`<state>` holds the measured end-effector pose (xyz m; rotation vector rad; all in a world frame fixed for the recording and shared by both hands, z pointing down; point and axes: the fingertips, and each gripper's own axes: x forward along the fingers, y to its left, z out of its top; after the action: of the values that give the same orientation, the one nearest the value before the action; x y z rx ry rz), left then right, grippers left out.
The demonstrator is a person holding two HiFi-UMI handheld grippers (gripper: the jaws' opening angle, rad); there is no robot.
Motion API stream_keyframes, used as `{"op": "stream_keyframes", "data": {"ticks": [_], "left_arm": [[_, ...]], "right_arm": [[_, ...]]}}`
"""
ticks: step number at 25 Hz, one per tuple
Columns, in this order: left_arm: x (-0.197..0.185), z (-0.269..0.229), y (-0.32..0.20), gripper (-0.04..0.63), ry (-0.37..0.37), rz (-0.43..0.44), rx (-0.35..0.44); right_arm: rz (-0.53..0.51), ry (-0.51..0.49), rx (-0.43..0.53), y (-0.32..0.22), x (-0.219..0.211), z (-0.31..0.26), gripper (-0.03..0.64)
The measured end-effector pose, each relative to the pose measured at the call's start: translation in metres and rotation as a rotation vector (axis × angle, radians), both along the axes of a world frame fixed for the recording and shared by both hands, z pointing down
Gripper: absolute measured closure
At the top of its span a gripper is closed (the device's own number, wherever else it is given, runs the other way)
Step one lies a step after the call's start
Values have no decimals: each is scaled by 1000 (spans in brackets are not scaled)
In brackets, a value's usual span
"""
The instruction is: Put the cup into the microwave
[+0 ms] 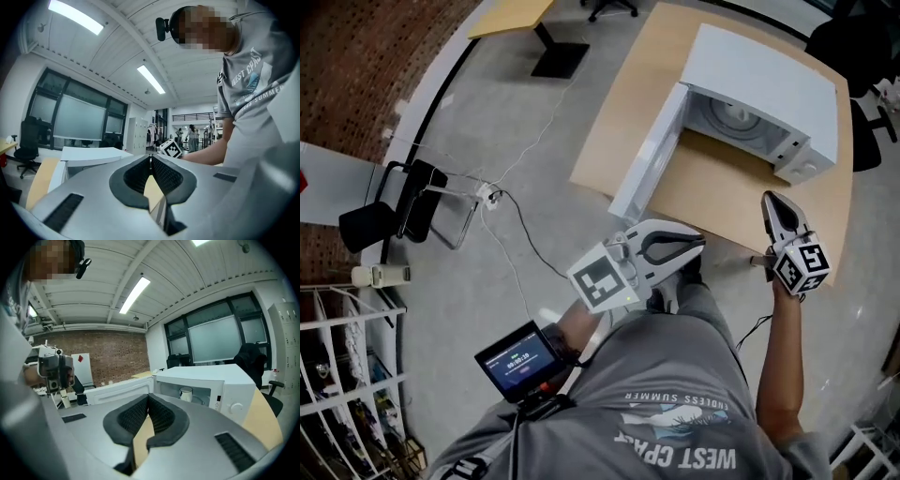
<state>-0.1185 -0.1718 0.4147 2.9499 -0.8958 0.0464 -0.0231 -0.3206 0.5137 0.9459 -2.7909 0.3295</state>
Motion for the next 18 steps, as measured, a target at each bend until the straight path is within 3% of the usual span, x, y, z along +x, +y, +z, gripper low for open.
{"op": "stream_keyframes", "data": {"ticks": [8,18], "left_arm": [[39,-50,4,568,63,96,11],[87,-63,32,568,68,182,19]], "right_arm": [[31,9,97,60,51,-119,597],[43,24,115,134,94,-162,597]]}}
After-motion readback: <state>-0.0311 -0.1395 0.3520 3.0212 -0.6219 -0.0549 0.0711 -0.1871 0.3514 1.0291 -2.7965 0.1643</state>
